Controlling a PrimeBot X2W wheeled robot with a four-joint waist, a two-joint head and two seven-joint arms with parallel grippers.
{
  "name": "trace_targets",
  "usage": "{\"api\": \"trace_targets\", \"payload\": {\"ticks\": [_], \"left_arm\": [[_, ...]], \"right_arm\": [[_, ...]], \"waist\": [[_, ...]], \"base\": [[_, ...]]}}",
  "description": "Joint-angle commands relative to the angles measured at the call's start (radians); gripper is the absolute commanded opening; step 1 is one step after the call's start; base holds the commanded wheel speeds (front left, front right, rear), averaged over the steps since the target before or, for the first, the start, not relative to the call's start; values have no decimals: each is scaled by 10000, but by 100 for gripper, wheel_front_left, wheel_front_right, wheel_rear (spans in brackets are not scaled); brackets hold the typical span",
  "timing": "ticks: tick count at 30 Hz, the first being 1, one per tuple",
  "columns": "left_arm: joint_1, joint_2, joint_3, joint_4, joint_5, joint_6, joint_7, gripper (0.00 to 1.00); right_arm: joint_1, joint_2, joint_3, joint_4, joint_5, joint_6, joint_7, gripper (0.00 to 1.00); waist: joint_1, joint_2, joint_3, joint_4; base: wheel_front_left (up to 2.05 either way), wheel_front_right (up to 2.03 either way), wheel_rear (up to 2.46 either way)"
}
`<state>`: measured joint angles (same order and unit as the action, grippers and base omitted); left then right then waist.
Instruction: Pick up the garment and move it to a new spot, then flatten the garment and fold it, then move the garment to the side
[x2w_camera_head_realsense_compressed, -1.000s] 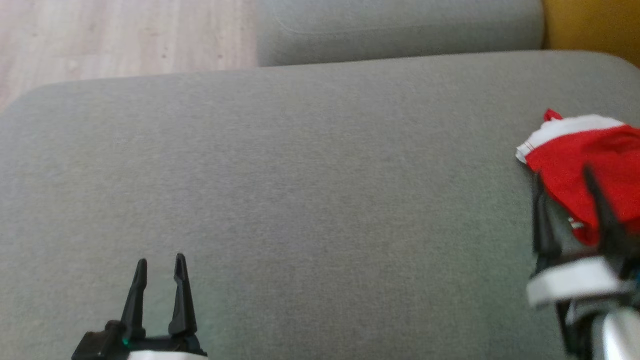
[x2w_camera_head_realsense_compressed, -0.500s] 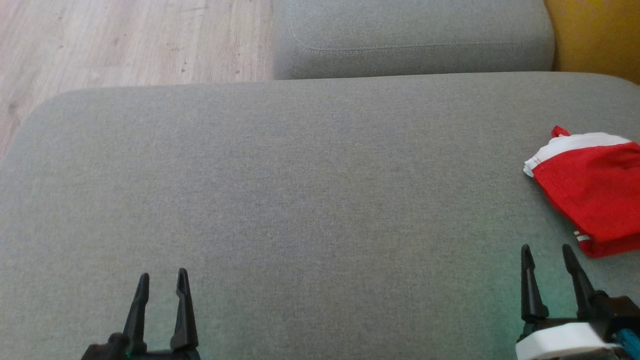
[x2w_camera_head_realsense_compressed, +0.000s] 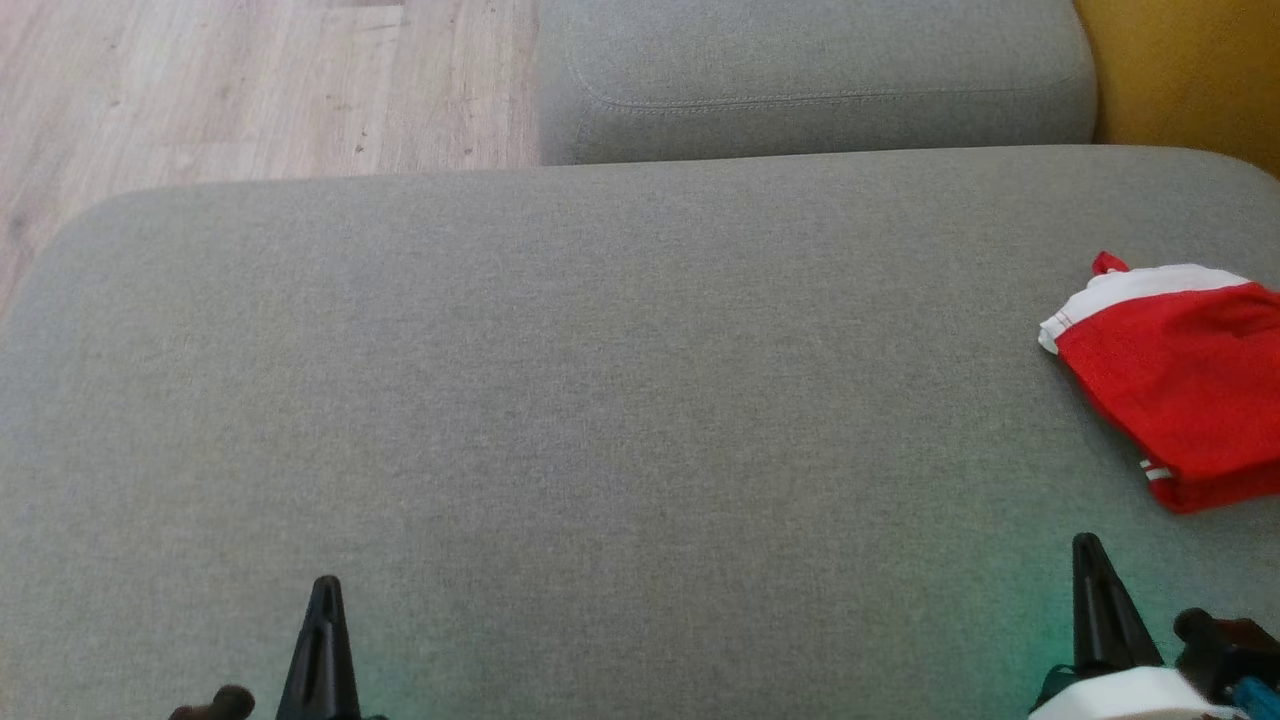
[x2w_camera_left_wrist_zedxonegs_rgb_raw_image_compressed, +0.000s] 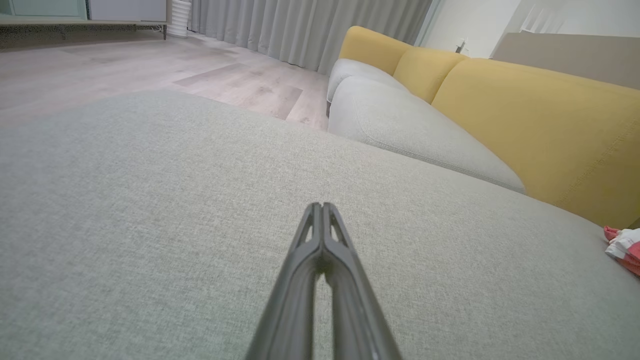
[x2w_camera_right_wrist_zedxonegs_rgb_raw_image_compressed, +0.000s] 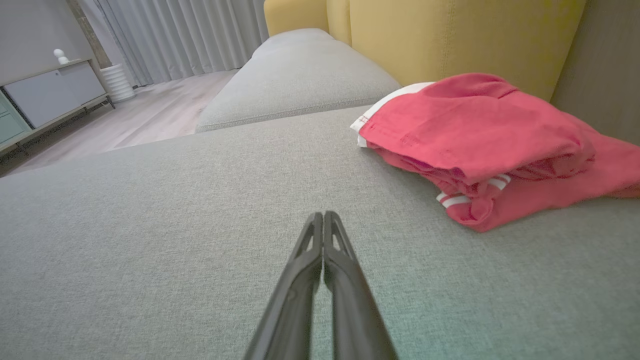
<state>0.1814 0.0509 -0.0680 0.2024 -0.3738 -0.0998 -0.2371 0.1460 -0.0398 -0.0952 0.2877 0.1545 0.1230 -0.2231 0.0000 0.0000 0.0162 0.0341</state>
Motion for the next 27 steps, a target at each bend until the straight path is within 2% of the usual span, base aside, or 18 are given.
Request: {"api": "trace_targets", "payload": {"ticks": [1,27], "left_arm": [[-301,40,82,-242,-329,-22,75,0],[-873,113,348,-79,-3052,-88,735,0]], "right_arm": [[-291,-12,-26,-309,385,7,92,0],[-771,-33,-53,-348,3481,22,799,0]], "waist": [[0,0,-2,-6],[0,0,-30,-78]], "base": [[0,0,0],[0,0,0]]}}
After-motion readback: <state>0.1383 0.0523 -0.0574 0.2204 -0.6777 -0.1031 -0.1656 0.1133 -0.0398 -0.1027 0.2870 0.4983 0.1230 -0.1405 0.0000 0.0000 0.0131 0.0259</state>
